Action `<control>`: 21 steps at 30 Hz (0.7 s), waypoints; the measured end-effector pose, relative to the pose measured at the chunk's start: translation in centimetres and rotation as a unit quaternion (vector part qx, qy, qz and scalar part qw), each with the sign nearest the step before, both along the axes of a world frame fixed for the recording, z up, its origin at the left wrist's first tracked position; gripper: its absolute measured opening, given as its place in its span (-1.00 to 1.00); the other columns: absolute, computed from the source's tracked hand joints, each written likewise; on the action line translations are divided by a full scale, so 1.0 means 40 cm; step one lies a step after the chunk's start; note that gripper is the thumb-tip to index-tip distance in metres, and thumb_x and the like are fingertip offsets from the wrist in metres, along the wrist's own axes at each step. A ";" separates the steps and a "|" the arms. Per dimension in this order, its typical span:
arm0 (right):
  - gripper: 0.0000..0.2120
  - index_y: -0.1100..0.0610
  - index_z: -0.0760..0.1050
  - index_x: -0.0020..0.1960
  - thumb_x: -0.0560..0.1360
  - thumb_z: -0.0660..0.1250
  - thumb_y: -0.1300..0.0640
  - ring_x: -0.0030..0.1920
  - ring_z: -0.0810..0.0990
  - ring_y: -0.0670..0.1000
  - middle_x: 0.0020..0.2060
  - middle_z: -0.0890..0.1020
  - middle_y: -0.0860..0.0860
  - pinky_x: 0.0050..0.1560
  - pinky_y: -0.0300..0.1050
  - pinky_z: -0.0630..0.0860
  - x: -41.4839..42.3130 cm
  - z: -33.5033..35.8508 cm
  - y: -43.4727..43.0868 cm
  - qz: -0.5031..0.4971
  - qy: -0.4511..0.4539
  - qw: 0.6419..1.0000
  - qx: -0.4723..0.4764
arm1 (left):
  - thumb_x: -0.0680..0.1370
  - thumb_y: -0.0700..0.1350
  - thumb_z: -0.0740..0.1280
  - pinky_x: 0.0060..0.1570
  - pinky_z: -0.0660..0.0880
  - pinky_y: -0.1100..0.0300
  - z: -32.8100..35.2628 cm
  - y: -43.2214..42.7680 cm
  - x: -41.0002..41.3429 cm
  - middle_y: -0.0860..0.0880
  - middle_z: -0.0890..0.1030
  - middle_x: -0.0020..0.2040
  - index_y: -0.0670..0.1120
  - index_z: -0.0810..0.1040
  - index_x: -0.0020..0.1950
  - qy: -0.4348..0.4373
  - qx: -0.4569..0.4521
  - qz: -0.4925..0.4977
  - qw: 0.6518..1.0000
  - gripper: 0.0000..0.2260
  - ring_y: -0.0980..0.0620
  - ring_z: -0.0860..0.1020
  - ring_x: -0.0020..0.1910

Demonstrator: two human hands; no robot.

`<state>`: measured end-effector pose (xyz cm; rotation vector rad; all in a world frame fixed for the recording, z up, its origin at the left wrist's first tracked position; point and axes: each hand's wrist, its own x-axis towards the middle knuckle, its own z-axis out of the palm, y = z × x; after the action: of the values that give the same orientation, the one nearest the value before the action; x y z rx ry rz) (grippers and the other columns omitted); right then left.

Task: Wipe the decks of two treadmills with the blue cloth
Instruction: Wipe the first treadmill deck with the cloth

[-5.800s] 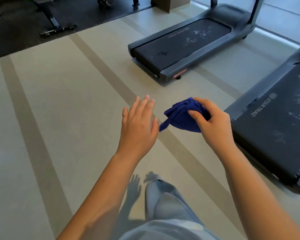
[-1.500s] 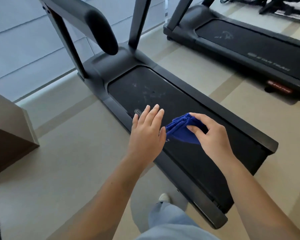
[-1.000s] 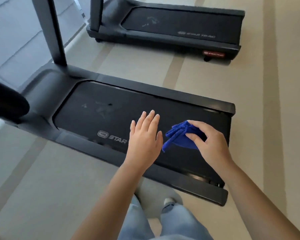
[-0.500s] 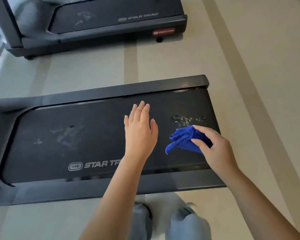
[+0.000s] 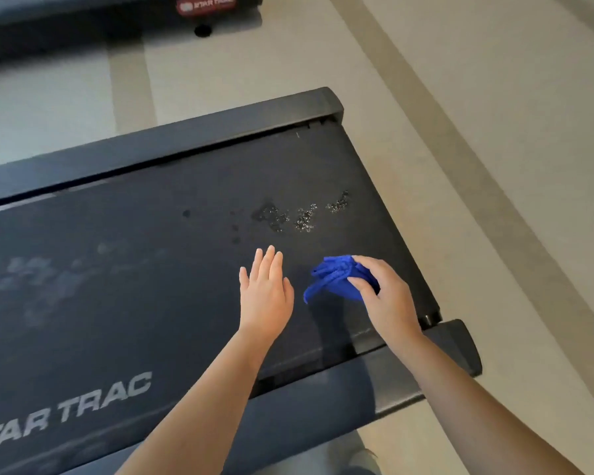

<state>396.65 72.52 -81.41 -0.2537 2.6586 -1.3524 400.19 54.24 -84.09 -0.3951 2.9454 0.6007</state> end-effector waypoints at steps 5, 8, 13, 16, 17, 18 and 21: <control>-0.77 0.27 0.51 0.15 0.50 0.29 0.30 -0.01 0.51 -0.03 0.01 0.60 0.08 0.07 -0.30 0.38 -0.179 -0.196 0.029 -0.008 0.154 0.988 0.025 | 0.62 -0.12 0.04 0.41 -0.07 0.03 -0.220 0.034 -0.114 -0.04 0.03 0.53 -0.15 0.06 0.51 0.010 -0.047 -0.060 0.997 -0.55 0.02 -0.03 0.50; -0.74 0.29 0.55 0.05 0.38 0.33 0.27 -0.04 0.56 0.08 -0.04 0.62 0.13 0.03 -0.03 0.50 -0.206 -0.308 0.073 0.063 0.228 0.967 0.096 | 0.63 -0.08 0.02 0.42 -0.12 0.02 -0.312 0.049 -0.177 0.00 0.00 0.53 -0.12 0.04 0.51 0.016 -0.051 -0.083 0.995 -0.54 0.04 -0.07 0.50; -0.66 0.16 0.60 0.00 0.40 0.31 -0.07 0.11 0.51 0.12 0.04 0.58 0.13 0.12 0.05 0.40 -0.141 -0.432 0.136 0.171 0.286 0.918 0.214 | 0.61 -0.02 0.03 0.42 -0.12 -0.01 -0.397 0.056 -0.188 0.02 0.02 0.53 -0.10 0.07 0.51 0.055 -0.044 -0.065 0.995 -0.53 0.06 -0.07 0.50; -0.61 0.16 0.60 0.06 0.44 0.26 -0.11 0.17 0.48 0.11 0.11 0.57 0.13 0.15 0.06 0.37 -0.174 -0.416 0.111 0.136 0.296 0.924 0.202 | 0.57 0.04 -0.08 0.42 -0.17 -0.01 -0.398 0.052 -0.189 0.03 -0.04 0.53 -0.08 0.02 0.52 0.046 -0.046 -0.070 0.995 -0.47 0.09 -0.14 0.49; -0.57 0.15 0.57 0.14 0.45 0.23 -0.13 0.24 0.45 0.13 0.19 0.54 0.14 0.21 0.14 0.35 -0.190 -0.416 0.101 0.139 0.281 0.923 0.222 | 0.55 0.06 -0.11 0.41 -0.19 -0.01 -0.396 0.051 -0.191 0.04 -0.07 0.53 -0.07 -0.01 0.52 0.040 -0.048 -0.069 0.996 -0.46 0.11 -0.17 0.49; -0.51 0.12 0.53 0.23 0.45 0.19 -0.17 0.32 0.39 0.16 0.28 0.49 0.14 0.27 0.23 0.30 -0.203 -0.417 0.092 0.149 0.257 0.920 0.256 | 0.55 0.07 -0.14 0.41 -0.21 -0.01 -0.396 0.052 -0.193 0.05 -0.10 0.53 -0.07 -0.04 0.52 0.035 -0.051 -0.068 0.996 -0.45 0.13 -0.20 0.48; -0.37 0.04 0.40 0.37 0.44 0.09 -0.29 0.42 0.27 0.21 0.41 0.36 0.10 0.24 0.38 0.27 -0.223 -0.437 0.077 0.184 0.207 0.897 0.346 | 0.50 0.13 -0.27 0.40 -0.24 0.00 -0.397 0.052 -0.192 0.08 -0.22 0.49 -0.06 -0.11 0.52 0.024 -0.065 -0.065 0.995 -0.39 0.17 -0.30 0.43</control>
<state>387.72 75.59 -98.90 -0.9647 2.9923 -0.2107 392.51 56.32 -99.97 -0.2002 3.0368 0.4113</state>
